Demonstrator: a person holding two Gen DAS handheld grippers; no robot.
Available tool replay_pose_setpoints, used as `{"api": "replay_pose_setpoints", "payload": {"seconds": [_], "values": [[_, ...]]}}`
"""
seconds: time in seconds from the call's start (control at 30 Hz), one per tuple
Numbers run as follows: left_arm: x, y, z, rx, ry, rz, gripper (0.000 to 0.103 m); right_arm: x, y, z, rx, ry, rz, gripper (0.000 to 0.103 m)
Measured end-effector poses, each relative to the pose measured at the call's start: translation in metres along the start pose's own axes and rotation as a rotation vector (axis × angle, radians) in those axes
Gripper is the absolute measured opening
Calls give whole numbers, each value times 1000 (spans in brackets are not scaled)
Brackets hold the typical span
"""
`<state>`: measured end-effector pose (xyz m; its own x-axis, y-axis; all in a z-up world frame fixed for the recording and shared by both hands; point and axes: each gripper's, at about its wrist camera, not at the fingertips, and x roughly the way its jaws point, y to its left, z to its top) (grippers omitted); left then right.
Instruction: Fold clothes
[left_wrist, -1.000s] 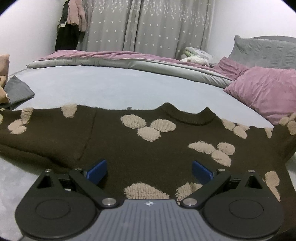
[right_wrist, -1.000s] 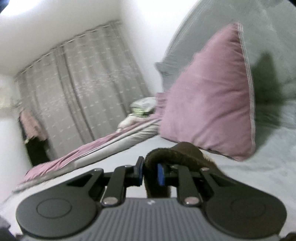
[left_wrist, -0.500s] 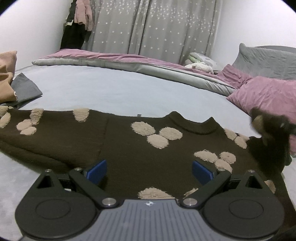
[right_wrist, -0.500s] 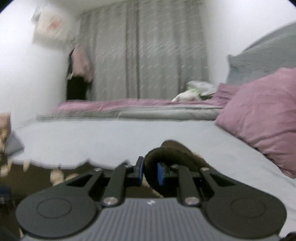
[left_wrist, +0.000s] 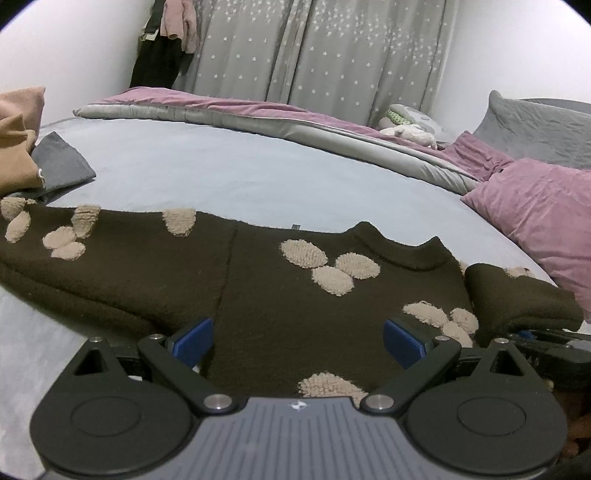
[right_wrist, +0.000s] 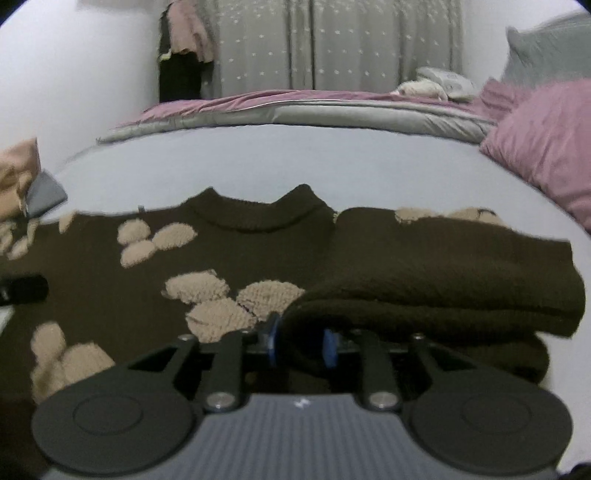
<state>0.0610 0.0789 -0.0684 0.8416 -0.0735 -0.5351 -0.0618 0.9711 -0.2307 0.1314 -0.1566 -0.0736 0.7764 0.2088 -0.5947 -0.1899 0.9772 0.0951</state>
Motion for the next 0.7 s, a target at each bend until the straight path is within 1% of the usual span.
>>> {"api": "replay_pose_setpoints", "payload": {"seconds": [0.03, 0.07, 0.17, 0.3, 0.37, 0.43, 0.57, 0.6, 0.63, 0.67, 0.7], "values": [[0, 0, 0, -1, 1, 0, 99, -3, -2, 0, 29, -2, 16, 51], [0, 0, 0, -2, 1, -1, 99, -8, -6, 0, 53, -8, 21, 61], [0, 1, 1, -5, 3, -2, 99, -21, -9, 1, 109, -22, 25, 71], [1, 2, 1, -19, 4, -2, 99, -27, -34, 12, 201, -44, 17, 72], [1, 3, 1, -25, 5, -3, 99, -28, -48, 15, 259, -56, 6, 75], [1, 4, 2, -27, 6, -2, 99, -27, -60, 18, 310, -76, -14, 78], [1, 5, 2, -30, 9, 0, 99, -25, -78, 21, 400, -119, -61, 78], [1, 6, 2, -33, 10, 1, 99, -24, -79, 21, 404, -131, -80, 77], [2, 7, 2, -37, 11, 2, 99, -24, -80, 22, 405, -144, -101, 73], [2, 8, 3, -41, 11, 2, 99, -24, -79, 23, 389, -158, -122, 65], [2, 9, 3, -45, 12, 3, 99, -24, -77, 24, 369, -173, -142, 62]]}}
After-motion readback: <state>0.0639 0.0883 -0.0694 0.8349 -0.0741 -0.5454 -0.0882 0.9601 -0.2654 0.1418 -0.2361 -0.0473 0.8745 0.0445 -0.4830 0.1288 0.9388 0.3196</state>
